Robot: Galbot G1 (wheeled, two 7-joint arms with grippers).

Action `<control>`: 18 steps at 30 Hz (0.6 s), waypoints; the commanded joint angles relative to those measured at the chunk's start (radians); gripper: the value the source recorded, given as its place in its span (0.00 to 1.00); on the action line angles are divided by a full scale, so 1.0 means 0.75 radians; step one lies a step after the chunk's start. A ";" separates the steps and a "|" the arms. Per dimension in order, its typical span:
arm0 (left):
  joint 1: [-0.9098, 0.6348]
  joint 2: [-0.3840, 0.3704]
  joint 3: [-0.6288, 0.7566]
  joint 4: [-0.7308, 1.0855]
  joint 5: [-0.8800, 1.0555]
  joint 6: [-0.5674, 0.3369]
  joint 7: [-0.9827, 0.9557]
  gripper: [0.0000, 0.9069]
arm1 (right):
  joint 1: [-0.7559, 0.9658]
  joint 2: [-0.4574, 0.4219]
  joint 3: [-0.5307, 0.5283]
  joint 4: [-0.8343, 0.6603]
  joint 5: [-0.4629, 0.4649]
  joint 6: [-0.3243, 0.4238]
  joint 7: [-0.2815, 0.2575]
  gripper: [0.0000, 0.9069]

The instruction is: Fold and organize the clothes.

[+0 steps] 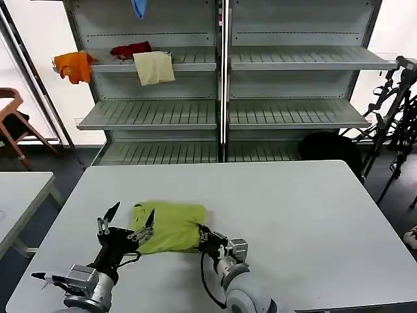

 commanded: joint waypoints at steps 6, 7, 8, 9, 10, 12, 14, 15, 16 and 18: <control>0.004 -0.006 0.009 -0.004 -0.003 0.000 -0.001 1.00 | -0.076 -0.246 0.317 0.175 0.091 -0.012 -0.011 0.00; 0.003 -0.006 0.010 -0.004 -0.004 0.000 -0.001 1.00 | -0.083 -0.268 0.333 0.173 0.089 -0.008 -0.026 0.03; 0.003 -0.007 0.010 -0.006 -0.004 0.000 -0.002 1.00 | -0.086 -0.284 0.343 0.166 0.086 -0.009 -0.038 0.30; 0.003 -0.007 0.011 -0.007 -0.004 0.000 -0.002 1.00 | -0.086 -0.294 0.352 0.159 0.077 -0.014 -0.060 0.70; 0.003 -0.007 0.012 -0.007 -0.004 0.001 -0.002 1.00 | -0.087 -0.300 0.355 0.154 0.068 -0.015 -0.067 1.00; 0.004 -0.008 0.014 -0.008 -0.004 0.002 -0.003 1.00 | -0.088 -0.310 0.363 0.142 0.022 -0.031 -0.151 1.00; 0.008 -0.008 0.014 -0.013 -0.004 0.005 -0.004 1.00 | -0.089 -0.318 0.361 0.142 -0.106 -0.057 -0.193 1.00; 0.012 -0.007 0.013 -0.020 -0.004 0.008 -0.004 1.00 | -0.090 -0.321 0.360 0.144 -0.135 -0.068 -0.195 1.00; 0.014 -0.006 0.013 -0.023 -0.005 0.010 -0.004 1.00 | -0.093 -0.328 0.360 0.150 -0.174 -0.085 -0.197 1.00; 0.019 -0.006 0.011 -0.033 -0.007 0.016 -0.007 1.00 | -0.103 -0.345 0.364 0.168 -0.264 -0.106 -0.189 1.00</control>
